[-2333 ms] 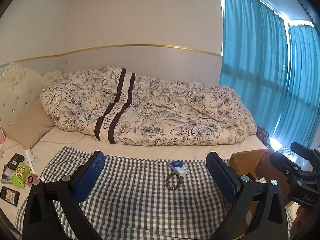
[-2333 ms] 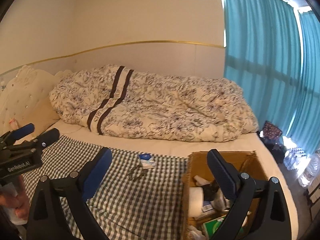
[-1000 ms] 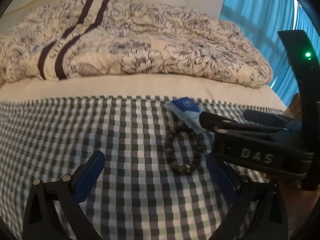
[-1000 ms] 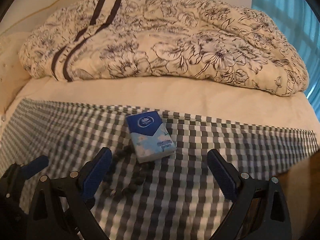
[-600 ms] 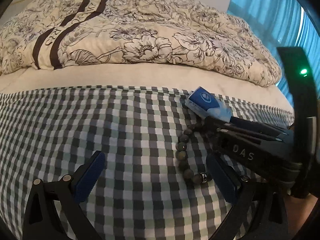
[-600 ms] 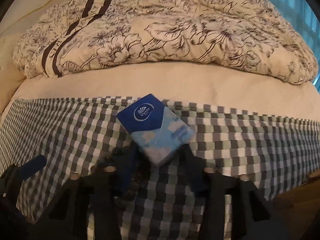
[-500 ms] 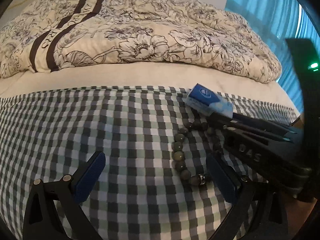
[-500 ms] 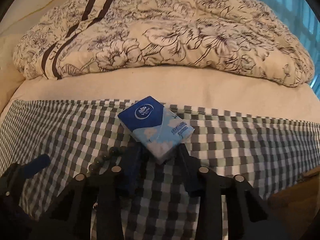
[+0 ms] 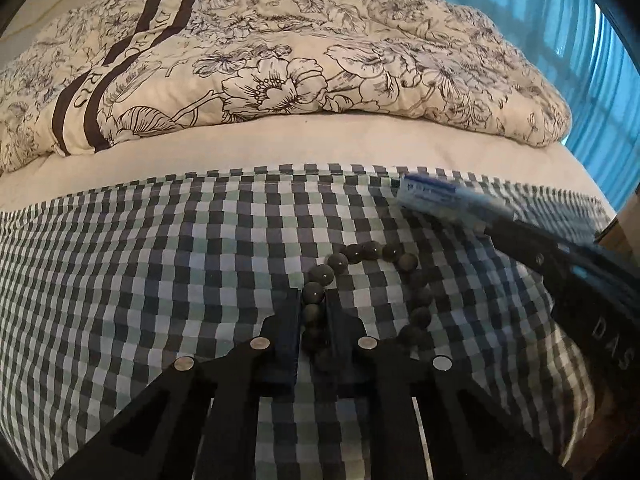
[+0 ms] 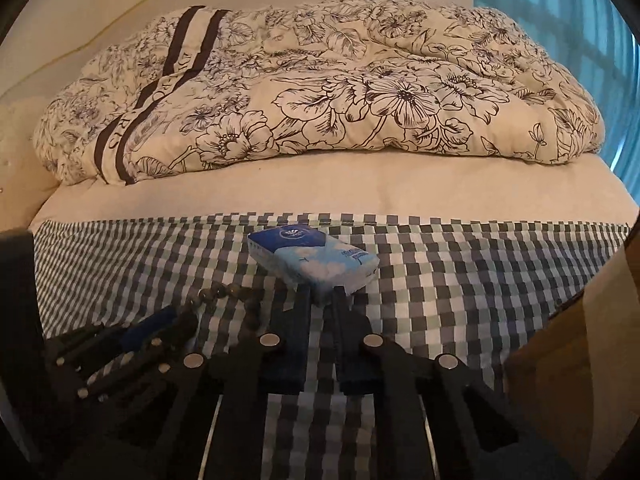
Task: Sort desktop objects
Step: 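Grasp the dark bead bracelet with the left gripper while the right gripper grasps the blue tissue pack, then lift the bracelet and tissue pack and carry both over the cardboard box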
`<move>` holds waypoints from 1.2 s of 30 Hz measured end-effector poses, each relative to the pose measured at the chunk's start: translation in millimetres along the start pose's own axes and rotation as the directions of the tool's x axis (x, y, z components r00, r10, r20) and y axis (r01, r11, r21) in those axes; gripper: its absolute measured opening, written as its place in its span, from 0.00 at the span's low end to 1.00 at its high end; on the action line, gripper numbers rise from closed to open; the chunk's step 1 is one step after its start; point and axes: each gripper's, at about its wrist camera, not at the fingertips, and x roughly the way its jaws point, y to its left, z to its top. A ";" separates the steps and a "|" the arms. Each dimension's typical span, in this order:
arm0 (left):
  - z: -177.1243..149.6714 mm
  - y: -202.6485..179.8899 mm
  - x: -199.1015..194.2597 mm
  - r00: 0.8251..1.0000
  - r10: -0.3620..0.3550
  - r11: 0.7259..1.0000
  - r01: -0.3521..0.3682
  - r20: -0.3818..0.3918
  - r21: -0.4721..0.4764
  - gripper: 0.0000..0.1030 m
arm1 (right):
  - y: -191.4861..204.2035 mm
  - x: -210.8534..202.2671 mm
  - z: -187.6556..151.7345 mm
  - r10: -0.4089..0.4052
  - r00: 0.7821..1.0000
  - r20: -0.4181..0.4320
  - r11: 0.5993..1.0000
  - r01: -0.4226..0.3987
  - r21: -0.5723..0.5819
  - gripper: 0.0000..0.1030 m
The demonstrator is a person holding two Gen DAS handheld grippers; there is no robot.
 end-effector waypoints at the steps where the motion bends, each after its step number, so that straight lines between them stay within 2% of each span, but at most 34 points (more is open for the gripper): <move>1: 0.1 1.5 -2.8 1.000 0.001 1.000 -0.001 0.004 -0.011 0.11 | -1.1 -0.7 -0.7 0.006 1.000 -0.005 1.000 -0.006 0.004 0.08; 8: 4.5 7.0 -48.3 0.996 0.011 1.000 -0.010 0.090 -0.011 0.11 | 1.2 -22.1 -1.4 0.064 0.998 0.019 0.998 -0.064 0.008 0.01; 12: 9.6 14.5 -75.6 0.992 0.002 1.000 0.001 0.128 -0.020 0.11 | 11.8 -29.6 -3.3 0.015 0.999 0.037 0.999 -0.014 -0.033 0.01; 13: 10.5 17.0 -82.1 0.991 0.001 1.000 0.002 0.137 -0.023 0.11 | 13.9 -27.0 -2.9 -0.011 0.999 0.035 0.999 0.013 -0.046 0.07; 14: 11.4 19.9 -88.3 0.989 0.001 1.000 0.003 0.146 -0.028 0.11 | 15.4 -21.2 -2.1 -0.026 0.999 0.023 0.998 0.028 -0.060 0.31; 15: 12.0 22.8 -94.0 0.988 -0.002 0.999 0.007 0.153 -0.033 0.11 | 14.3 -15.3 -1.3 -0.021 1.000 0.017 0.998 0.022 -0.057 0.50; 16: 12.7 25.2 -98.6 0.987 -0.004 0.999 0.010 0.160 -0.037 0.11 | 12.1 -10.8 -0.4 -0.016 0.999 0.027 0.999 0.018 -0.044 0.81; 17: 13.4 27.6 -102.8 0.986 -0.003 0.999 0.010 0.167 -0.039 0.11 | 10.5 -7.3 0.3 -0.026 0.999 0.040 0.999 0.028 -0.033 0.86; 21: 16.6 39.7 -111.1 0.983 0.003 0.999 0.006 0.185 -0.047 0.11 | 10.3 22.9 7.2 -0.066 0.998 0.003 0.997 0.066 -0.031 0.87; 26: 17.7 53.2 -107.2 0.982 0.005 0.998 0.007 0.188 -0.063 0.11 | 11.3 61.9 5.2 -0.043 0.995 -0.085 0.998 0.039 -0.049 0.87; 28: 16.8 55.1 -102.7 0.983 0.006 0.998 0.007 0.183 -0.067 0.11 | 11.8 66.8 5.0 -0.048 0.996 -0.079 0.997 0.043 -0.059 0.87; 31: 14.9 55.8 -98.6 0.985 0.005 0.998 0.007 0.175 -0.069 0.11 | 10.7 61.1 4.9 -0.033 0.997 -0.063 0.998 0.029 -0.059 0.68; 36: 12.9 50.9 -108.0 0.984 0.000 0.997 0.014 0.180 -0.072 0.11 | 18.1 47.6 -1.0 -0.022 0.998 -0.067 0.996 0.016 -0.083 0.60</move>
